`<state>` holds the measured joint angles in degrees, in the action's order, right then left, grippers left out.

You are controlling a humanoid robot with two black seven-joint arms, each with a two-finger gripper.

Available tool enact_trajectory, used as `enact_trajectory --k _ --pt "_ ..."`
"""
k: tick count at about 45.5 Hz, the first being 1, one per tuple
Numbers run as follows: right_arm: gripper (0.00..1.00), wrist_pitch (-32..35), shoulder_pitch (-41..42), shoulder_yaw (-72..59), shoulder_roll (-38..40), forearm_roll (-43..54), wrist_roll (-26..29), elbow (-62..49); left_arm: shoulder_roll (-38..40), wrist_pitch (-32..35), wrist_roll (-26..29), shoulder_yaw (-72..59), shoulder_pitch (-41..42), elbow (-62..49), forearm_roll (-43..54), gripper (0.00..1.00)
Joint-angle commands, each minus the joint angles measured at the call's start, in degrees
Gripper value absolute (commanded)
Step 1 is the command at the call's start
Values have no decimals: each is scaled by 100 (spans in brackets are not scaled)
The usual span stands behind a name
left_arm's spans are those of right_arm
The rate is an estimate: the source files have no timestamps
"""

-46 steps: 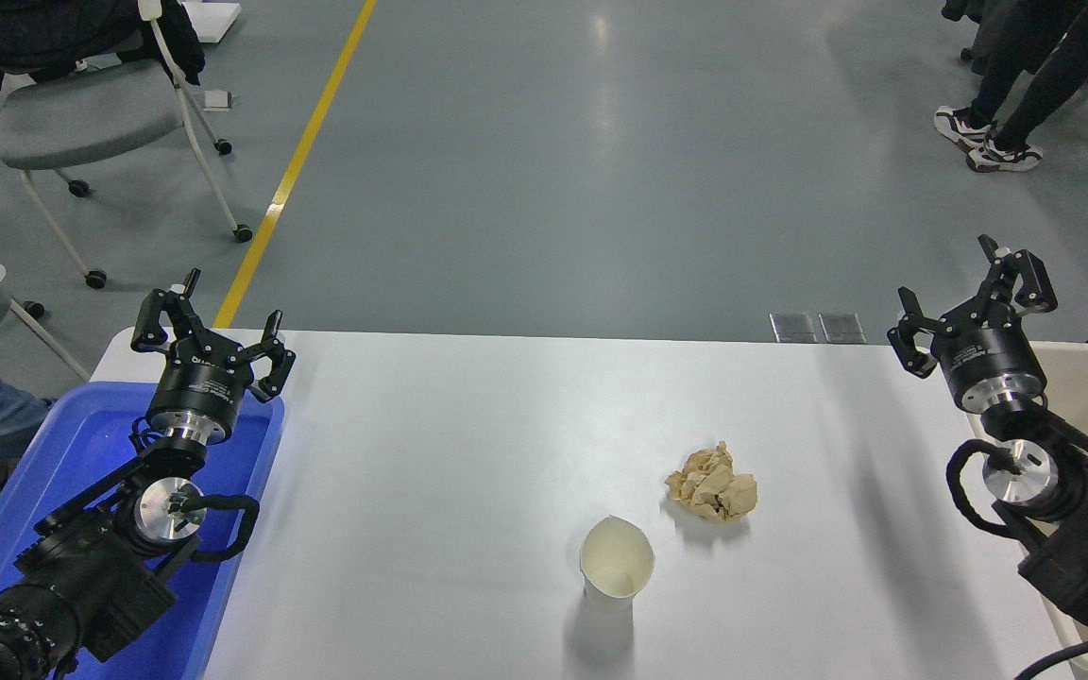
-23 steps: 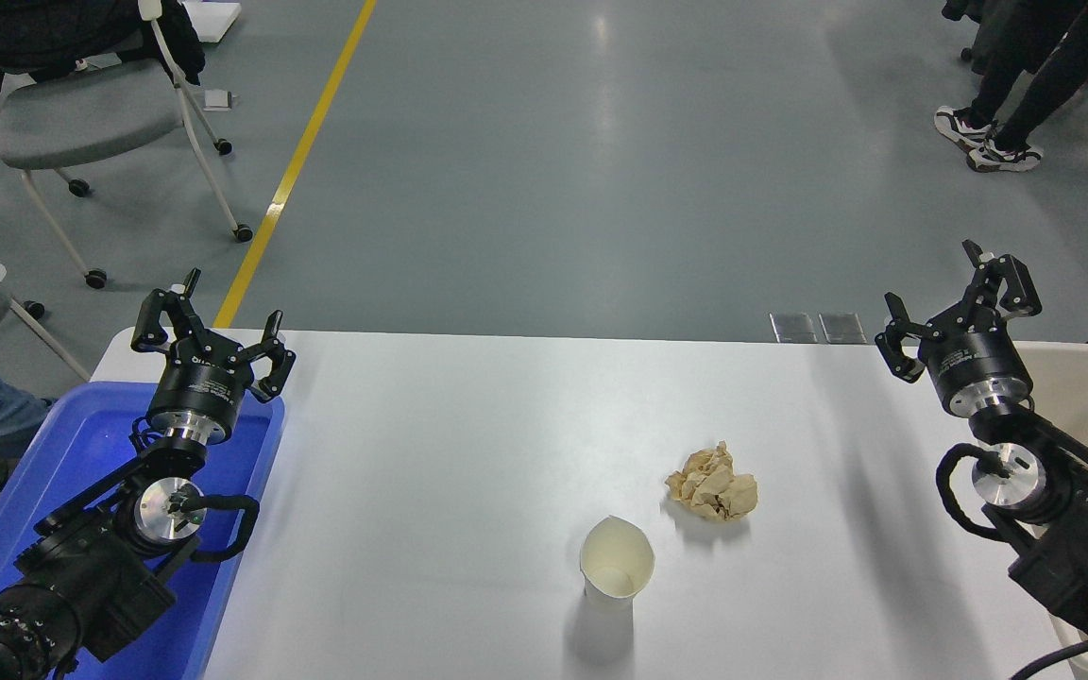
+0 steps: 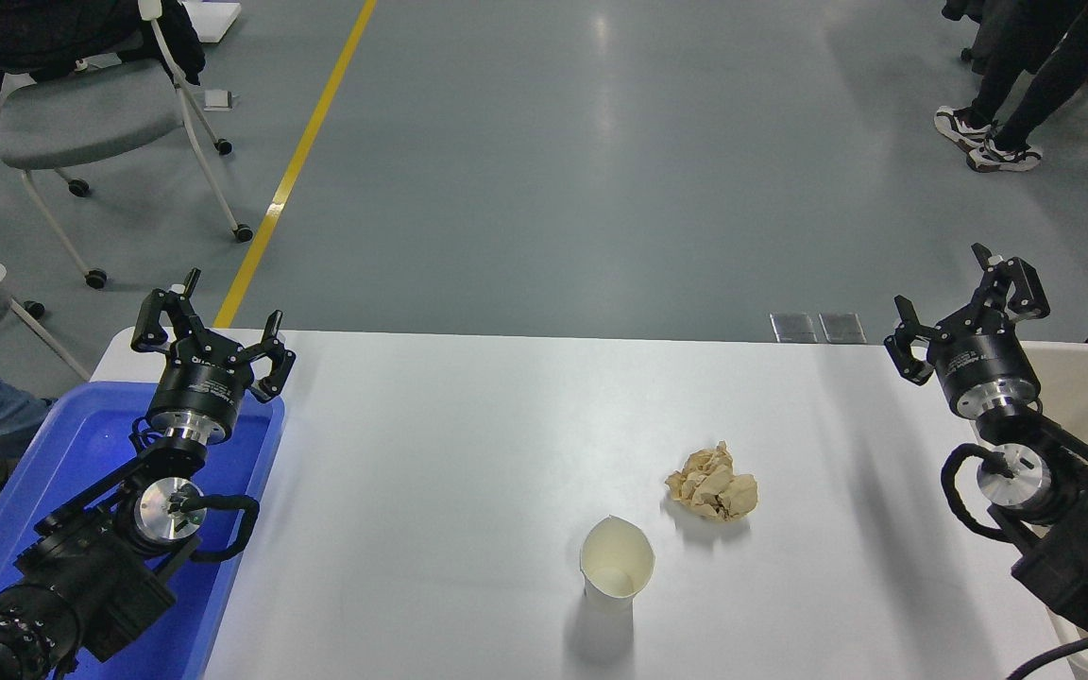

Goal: Dispose of the paper cup in the dustbin

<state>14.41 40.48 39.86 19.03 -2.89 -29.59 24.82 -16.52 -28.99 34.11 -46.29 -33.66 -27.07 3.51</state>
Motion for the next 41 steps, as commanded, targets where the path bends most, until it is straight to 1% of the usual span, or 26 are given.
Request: enact_trajectory --k 1,8,12,14,17,19,21,24,31,37,41 --pt "100 9 13 -49 4 17 14 -3 0 -1 -1 -3 0 0 0 100" --pt "100 -9 4 -277 13 -1 5 32 0 -1 -1 -3 0 0 0 100" --pt "100 0 -5 -286 48 -1 93 120 0 -1 -1 -3 0 0 0 100" --pt "100 -17 -5 -277 118 -10 216 260 0 -1 -1 5 0 0 0 100" --pt "100 -105 -22 -277 302 -27 584 637 0 -1 -1 -3 0 0 0 100" --pt "100 -324 -40 -277 426 -27 778 883 0 -1 -1 -3 0 0 0 100" --pt "100 -544 -40 -295 522 -1 893 1086 0 -1 -1 -3 0 0 0 100" --pt "100 -703 -40 -470 663 86 963 1393 0 -1 -1 5 0 0 0 100" --pt "100 -721 -14 -1059 1313 491 1121 2325 0 -1 -1 -3 0 0 0 100" --pt "100 -721 57 -1095 1524 701 1578 2633 0 -1 -1 5 0 0 0 100" --pt "100 -721 57 -1103 1639 1114 1728 2949 0 -1 -1 -3 0 0 0 100"
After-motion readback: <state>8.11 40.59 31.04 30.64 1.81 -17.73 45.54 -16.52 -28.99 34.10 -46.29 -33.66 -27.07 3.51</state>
